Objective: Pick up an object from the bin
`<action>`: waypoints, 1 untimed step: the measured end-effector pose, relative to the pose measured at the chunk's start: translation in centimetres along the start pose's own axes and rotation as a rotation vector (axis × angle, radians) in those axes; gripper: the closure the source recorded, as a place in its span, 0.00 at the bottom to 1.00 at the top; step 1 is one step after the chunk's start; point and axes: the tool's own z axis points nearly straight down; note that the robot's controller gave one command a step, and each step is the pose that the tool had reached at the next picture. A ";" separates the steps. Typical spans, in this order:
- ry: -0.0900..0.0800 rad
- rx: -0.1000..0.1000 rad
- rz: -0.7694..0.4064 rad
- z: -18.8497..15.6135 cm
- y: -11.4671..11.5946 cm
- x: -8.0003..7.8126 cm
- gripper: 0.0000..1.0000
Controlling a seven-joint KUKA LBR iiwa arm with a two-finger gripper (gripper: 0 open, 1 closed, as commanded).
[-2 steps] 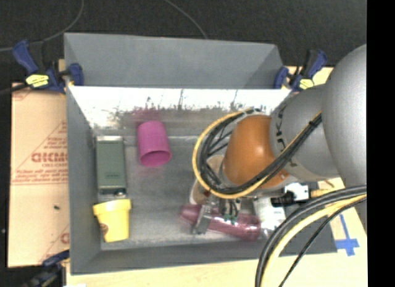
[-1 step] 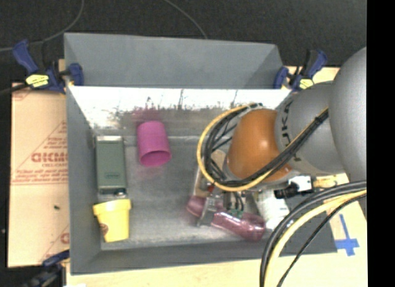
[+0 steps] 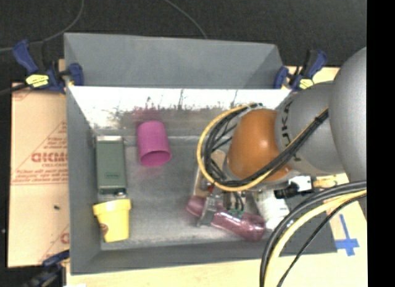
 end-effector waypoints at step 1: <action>0.001 0.000 0.000 -0.3 0.0 0.1 1.00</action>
Offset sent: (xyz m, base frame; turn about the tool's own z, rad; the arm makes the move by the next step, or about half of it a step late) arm 0.0001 0.0001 0.0753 0.0000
